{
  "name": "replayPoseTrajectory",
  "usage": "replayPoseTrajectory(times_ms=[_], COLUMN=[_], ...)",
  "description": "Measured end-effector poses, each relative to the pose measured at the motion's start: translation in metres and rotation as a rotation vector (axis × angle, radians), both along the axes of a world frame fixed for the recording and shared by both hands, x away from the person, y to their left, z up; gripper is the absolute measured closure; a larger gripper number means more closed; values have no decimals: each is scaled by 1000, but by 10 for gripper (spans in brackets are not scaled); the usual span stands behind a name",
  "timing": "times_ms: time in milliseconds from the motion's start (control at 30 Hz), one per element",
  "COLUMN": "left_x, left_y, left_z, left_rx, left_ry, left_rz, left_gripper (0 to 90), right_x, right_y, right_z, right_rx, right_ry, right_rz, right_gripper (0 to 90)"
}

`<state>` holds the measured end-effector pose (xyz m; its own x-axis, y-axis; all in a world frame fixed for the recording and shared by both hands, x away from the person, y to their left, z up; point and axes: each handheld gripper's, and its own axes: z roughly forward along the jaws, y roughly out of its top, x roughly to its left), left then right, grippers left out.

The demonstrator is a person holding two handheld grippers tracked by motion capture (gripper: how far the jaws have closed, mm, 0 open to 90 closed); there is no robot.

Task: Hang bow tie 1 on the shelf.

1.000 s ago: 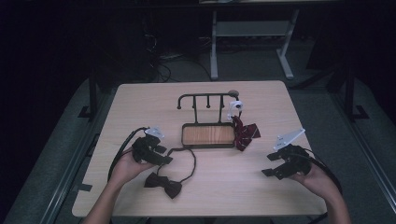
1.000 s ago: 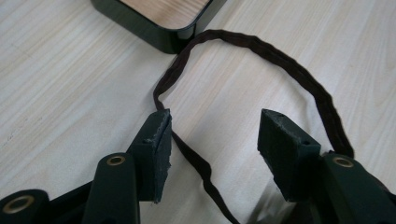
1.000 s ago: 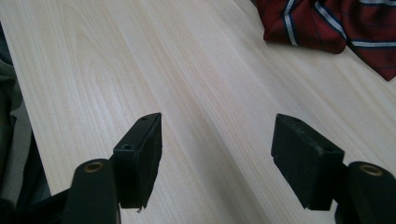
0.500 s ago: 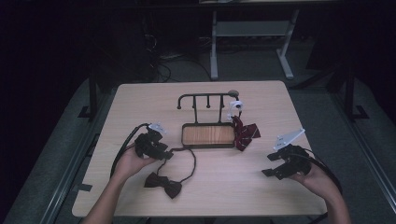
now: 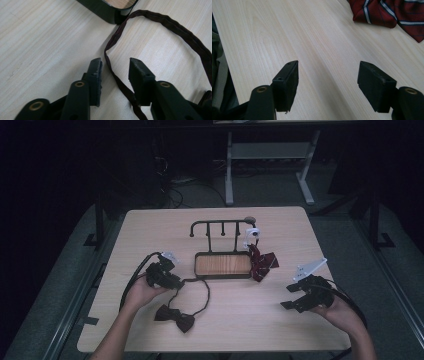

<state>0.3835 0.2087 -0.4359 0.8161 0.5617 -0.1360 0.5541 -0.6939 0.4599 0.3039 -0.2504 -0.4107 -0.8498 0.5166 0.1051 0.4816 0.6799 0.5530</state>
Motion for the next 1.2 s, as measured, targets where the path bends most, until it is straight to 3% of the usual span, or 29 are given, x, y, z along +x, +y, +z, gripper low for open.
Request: replayPoseTrajectory(times_ms=[300, 400, 600, 1200], left_x=[1, 1, 1, -4], left_y=[-5, -7, -8, -5], left_z=[-6, -8, -8, 7], left_rx=[39, 44, 64, 75], left_ry=[2, -15, -35, -45], left_rz=[3, 2, -17, -50], left_gripper=[719, 749, 884, 898], right_x=[-1, -2, -3, -3], right_y=[-1, 0, 0, 0], right_z=[3, 2, 4, 4], right_rx=[3, 3, 7, 19], right_ry=[-8, -12, -23, -19], right_rz=[-1, 4, 10, 7], right_gripper=[329, 325, 325, 318])
